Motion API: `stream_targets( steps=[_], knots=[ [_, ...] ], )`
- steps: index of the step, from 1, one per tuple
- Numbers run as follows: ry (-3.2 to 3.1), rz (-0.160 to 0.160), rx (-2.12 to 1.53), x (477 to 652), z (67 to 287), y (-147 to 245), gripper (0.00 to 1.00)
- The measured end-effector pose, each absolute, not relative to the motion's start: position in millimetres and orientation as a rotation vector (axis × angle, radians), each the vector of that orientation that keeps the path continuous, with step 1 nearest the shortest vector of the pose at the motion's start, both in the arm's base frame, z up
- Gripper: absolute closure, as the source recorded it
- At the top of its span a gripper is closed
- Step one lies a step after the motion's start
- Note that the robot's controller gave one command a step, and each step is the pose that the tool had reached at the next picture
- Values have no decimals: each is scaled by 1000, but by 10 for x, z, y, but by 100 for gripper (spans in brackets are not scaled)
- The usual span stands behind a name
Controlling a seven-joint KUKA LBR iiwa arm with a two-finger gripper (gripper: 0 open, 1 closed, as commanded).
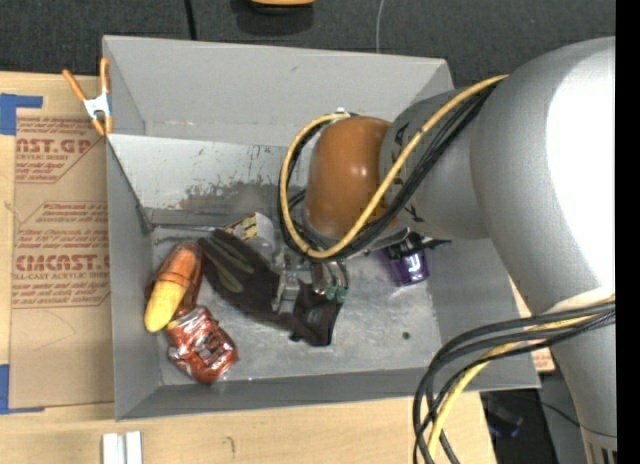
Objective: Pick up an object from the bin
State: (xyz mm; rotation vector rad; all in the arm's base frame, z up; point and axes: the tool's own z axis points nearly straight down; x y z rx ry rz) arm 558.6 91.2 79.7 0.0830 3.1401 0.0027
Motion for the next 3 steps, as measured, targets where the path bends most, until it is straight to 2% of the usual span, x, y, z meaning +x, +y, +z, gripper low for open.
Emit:
stream_targets(
  steps=[1,2,3],
  knots=[
    [3140,3,83,5586,797,912,100],
    [3131,4,83,5406,2711,806,100],
    [3133,3,83,5404,2688,805,100]
  ],
)
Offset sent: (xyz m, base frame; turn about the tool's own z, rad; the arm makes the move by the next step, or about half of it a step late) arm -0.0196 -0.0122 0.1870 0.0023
